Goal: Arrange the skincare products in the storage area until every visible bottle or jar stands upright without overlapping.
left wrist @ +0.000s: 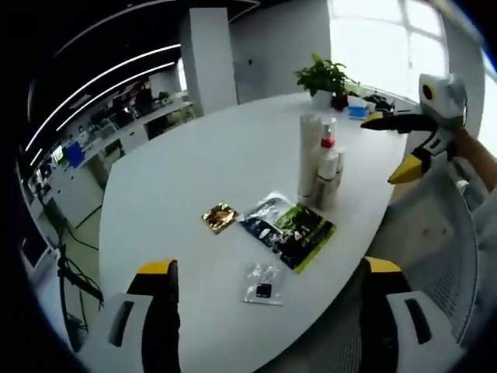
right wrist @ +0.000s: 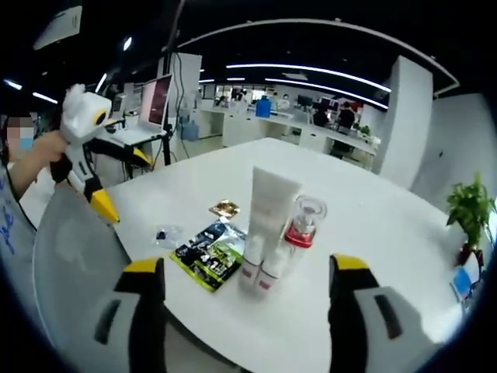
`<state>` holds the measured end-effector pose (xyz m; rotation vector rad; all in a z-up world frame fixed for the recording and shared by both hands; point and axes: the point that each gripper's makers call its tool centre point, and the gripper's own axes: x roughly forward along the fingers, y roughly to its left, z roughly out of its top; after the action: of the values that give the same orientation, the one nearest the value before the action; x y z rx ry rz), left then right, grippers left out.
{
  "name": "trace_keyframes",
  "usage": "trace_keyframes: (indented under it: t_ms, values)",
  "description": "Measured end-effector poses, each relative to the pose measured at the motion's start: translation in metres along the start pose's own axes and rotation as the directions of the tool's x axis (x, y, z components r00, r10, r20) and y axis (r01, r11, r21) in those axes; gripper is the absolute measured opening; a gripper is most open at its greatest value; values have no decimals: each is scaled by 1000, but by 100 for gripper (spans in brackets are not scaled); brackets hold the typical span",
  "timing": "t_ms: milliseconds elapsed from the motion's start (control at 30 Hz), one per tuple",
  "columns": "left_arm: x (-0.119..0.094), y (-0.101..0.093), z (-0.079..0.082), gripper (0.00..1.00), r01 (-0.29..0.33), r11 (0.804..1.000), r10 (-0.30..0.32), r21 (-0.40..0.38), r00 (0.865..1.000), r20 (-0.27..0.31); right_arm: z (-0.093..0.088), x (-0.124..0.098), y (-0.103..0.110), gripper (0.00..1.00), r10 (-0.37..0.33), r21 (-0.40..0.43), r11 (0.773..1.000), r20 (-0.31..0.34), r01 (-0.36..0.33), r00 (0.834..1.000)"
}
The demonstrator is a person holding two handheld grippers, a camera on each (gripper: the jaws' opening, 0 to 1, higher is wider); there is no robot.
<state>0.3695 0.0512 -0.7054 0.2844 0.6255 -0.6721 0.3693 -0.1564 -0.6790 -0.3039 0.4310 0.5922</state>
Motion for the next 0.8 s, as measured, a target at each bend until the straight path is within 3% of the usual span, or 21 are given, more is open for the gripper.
trace_keyframes:
  t_ms: [200,533,800]
  values:
    - [0,9,-6,97,-9,1000,9,-25,1000,-11,-7,4,-3,99,-14,-6,1000,-35,13,999]
    - [6,11,-12,97,4,1000,-5,-26,999,-36,-6,9,-5,100,-25,1,1000,-23,25,999]
    - [14,6,-20,97,45,999,-45,-3,996,-75,-11,13,0,100,4,24,1000,-45,-3,999]
